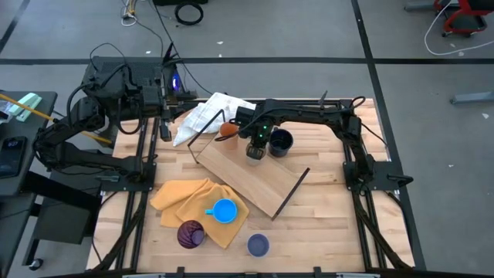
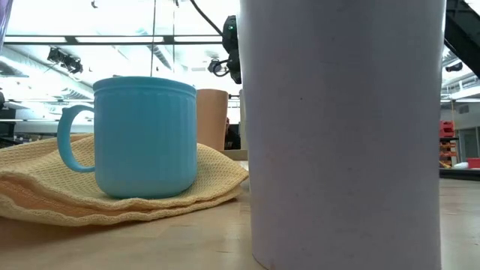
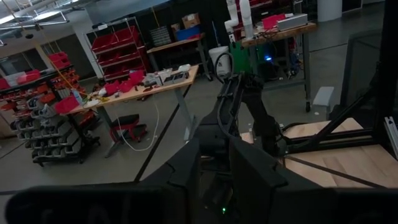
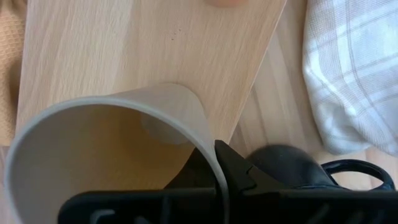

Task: Stack small to large cups/mugs on shelf
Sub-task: Put the white cup on the shelf

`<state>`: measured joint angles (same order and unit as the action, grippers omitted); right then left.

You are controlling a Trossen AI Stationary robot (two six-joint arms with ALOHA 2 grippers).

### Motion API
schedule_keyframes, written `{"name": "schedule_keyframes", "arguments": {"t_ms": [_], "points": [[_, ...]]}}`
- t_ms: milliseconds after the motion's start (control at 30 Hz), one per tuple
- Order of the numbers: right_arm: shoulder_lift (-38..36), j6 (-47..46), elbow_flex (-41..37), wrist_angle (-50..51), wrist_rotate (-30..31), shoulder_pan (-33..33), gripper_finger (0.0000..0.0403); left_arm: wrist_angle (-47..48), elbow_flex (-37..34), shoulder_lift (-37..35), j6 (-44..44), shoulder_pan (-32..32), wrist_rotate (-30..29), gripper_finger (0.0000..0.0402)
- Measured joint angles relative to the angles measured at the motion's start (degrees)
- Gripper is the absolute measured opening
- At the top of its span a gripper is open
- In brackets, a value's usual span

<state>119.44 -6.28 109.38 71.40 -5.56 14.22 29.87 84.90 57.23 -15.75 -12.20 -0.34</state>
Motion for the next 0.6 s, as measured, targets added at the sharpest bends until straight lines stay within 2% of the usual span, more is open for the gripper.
{"name": "schedule_keyframes", "arguments": {"t_ms": [300,600], "points": [[0.0,0.7,0.0,0.0,0.5,0.1,0.0006,0.0,0.0,0.0,0.0,0.0,0.0,0.0095],[0.1,1.1,-0.1,-0.3,1.1,0.2,0.0054,0.0,0.0,0.0,0.0,0.0,0.0,0.0092]]}}
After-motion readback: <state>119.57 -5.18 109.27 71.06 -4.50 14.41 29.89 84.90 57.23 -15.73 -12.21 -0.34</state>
